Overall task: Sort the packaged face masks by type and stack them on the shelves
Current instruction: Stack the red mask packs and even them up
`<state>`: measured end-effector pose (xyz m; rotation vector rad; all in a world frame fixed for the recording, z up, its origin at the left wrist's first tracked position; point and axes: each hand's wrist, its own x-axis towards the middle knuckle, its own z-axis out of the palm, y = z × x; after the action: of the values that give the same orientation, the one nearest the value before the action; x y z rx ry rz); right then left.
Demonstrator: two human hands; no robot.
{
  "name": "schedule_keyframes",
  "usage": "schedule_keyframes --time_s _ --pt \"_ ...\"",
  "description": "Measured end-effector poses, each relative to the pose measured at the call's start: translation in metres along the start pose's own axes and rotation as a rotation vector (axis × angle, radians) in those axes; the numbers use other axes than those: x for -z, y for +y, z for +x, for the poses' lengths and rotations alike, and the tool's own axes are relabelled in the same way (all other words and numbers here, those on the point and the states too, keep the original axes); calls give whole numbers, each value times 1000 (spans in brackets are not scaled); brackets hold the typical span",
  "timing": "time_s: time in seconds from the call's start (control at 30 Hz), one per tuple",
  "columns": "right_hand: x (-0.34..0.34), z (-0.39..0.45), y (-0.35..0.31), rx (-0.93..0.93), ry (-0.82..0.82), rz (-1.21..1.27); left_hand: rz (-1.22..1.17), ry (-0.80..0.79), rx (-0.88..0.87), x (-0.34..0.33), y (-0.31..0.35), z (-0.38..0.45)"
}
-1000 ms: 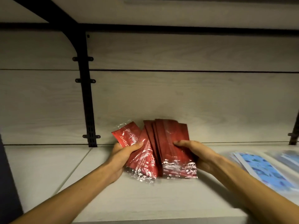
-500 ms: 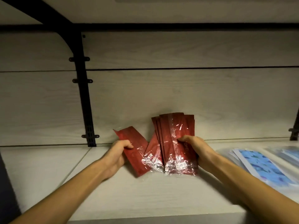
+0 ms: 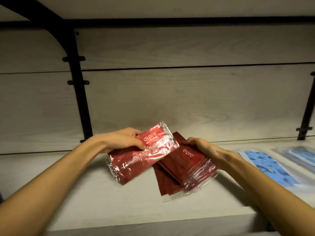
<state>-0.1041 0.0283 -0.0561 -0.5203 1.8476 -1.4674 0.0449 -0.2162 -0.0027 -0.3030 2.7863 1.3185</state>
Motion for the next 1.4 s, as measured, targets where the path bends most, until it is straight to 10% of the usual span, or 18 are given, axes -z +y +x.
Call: schedule_keyframes --time_s 0.27,0.57,0.8,1.0,1.4 --pt "10 2 -3 19 -142 -5 498 -213 -158 -17 29 26" --pt "9 -2 3 45 -277 -211 659 344 -412 -46 10 58" --pt "5 -16 -21 153 -152 -500 -58 276 -42 -39 -24 44" --pt "-15 -39 -80 482 103 -879 -589 465 -287 -34 -30 17" --pt "-51 -40 -59 297 -51 -1152 -474 355 -276 -57 -42 -15"
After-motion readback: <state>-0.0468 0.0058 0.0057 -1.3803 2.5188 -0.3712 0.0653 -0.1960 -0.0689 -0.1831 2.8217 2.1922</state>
